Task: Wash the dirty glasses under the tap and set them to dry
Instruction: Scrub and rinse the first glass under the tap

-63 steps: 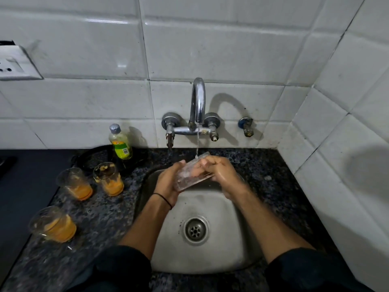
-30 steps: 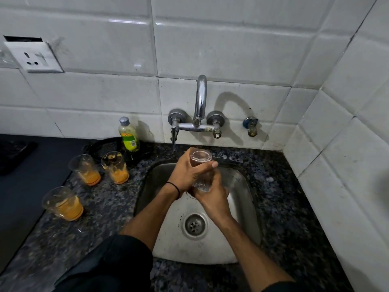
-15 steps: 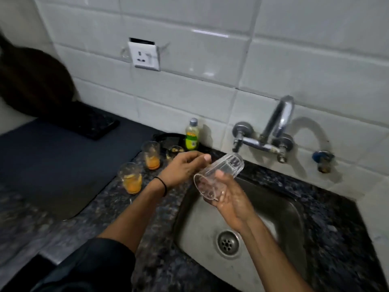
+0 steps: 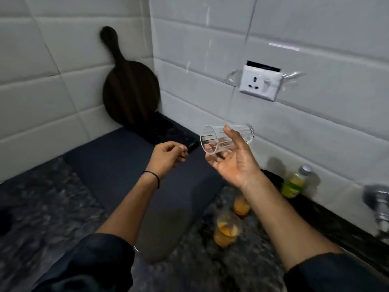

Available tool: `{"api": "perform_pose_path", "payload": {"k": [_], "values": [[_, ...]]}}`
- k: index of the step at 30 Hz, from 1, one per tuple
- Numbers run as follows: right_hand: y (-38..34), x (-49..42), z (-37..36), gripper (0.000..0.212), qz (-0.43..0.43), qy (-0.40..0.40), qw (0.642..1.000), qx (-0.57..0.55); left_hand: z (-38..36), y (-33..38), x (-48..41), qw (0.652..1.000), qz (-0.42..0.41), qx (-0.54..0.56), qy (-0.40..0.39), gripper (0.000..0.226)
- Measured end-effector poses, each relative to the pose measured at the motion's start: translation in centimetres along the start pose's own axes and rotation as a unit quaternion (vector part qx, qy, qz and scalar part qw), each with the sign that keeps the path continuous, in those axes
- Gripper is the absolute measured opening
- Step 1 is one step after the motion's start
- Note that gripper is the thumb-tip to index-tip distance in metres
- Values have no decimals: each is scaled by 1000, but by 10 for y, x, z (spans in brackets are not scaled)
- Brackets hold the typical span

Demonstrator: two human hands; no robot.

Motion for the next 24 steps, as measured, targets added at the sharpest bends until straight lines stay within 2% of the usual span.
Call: {"api": "perform_pose_path", "payload": {"k": [3, 7, 11, 13, 16, 19, 21, 24], "values": [[10, -68, -20, 31, -14, 44, 998, 42, 49, -34, -49, 997, 30, -64, 32, 16], [22, -153, -34, 20, -33, 78, 981, 175, 96, -69, -104, 983, 62, -170, 39, 13], [20, -228, -36, 51, 66, 115, 941, 310, 121, -96, -146, 972, 74, -220, 33, 21], [23, -258, -33, 57, 90, 125, 917, 367, 125, -112, -161, 966, 70, -250, 21, 31], [32, -295, -30, 76, 77, 146, 859, 485, 127, -136, -178, 947, 73, -311, 3, 49], [44, -327, -23, 84, 58, 146, 797, 583, 123, -154, -188, 931, 91, -353, -17, 58], [53, -343, -16, 85, 51, 157, 779, 605, 118, -167, -191, 929, 107, -354, -33, 59], [62, -351, -9, 86, 50, 177, 771, 609, 113, -188, -187, 913, 120, -386, -52, 63]]}}
Point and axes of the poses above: each hand's wrist, its own x-axis away from the middle knuckle, its own z-axis out of the back of the hand, y = z × x, the point moved 7 cm from there along -x, towards the middle knuckle, and after that the axes turned 10 degrees about -y, right-handed, at the moved point
